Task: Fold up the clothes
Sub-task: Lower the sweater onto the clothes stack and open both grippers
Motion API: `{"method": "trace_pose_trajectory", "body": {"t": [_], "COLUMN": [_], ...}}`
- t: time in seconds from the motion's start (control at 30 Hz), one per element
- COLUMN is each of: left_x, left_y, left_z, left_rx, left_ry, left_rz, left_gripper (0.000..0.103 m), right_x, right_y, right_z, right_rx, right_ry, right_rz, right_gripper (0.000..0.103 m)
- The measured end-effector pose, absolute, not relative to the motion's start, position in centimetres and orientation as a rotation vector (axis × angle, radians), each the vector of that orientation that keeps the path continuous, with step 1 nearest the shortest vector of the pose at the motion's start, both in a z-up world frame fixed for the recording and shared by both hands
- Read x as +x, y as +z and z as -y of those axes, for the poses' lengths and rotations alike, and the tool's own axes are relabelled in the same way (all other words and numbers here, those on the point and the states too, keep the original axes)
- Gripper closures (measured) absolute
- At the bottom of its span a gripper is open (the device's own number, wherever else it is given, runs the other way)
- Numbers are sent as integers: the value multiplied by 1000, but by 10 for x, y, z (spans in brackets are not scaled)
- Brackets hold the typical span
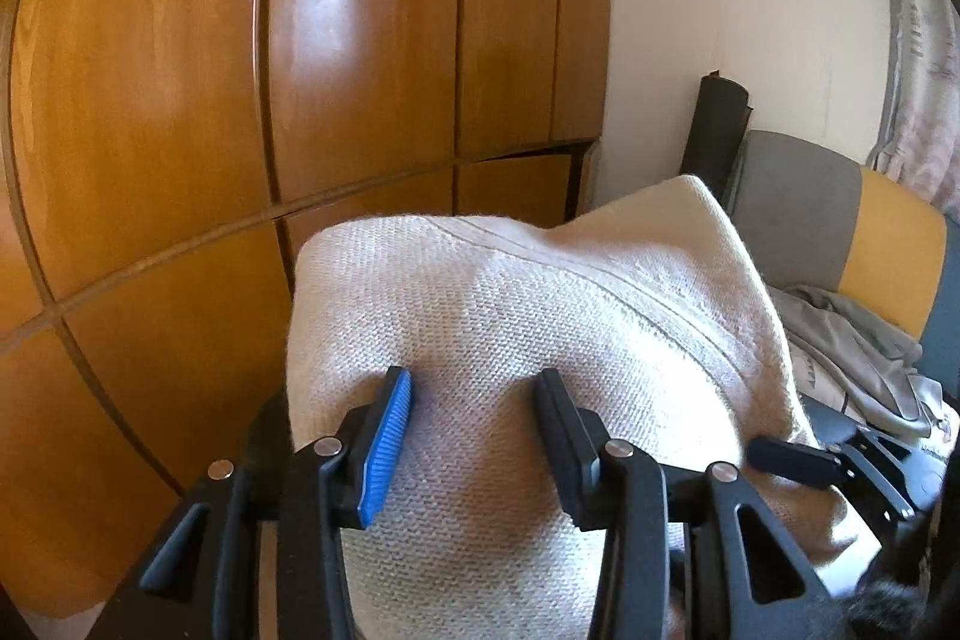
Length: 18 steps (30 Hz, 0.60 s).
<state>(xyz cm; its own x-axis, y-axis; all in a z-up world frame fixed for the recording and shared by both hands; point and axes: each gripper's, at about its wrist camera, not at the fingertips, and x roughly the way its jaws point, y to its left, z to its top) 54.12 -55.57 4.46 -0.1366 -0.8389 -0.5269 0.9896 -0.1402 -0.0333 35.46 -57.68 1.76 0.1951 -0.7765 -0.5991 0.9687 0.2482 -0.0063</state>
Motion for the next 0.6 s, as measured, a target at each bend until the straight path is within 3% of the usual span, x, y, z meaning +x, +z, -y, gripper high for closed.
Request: {"method": "trace_pose_trajectory", "body": {"t": [0.23, 0.4, 0.6], "left_x": [553, 564, 560], "left_y": [63, 75, 84], "left_z": [538, 502, 425], "left_rx": [398, 372, 267], "left_ry": [-1575, -1445, -1434], "left_rz": [-466, -523, -448], "left_gripper": [58, 57, 57], "right_x": [342, 338, 357], "right_y": [34, 53, 46], "right_z": [556, 523, 529], "right_rx": [375, 291, 400], "right_ry": [-1394, -1499, -1514], "right_rz": [-527, -515, -490], "right_gripper": [21, 0, 0]}}
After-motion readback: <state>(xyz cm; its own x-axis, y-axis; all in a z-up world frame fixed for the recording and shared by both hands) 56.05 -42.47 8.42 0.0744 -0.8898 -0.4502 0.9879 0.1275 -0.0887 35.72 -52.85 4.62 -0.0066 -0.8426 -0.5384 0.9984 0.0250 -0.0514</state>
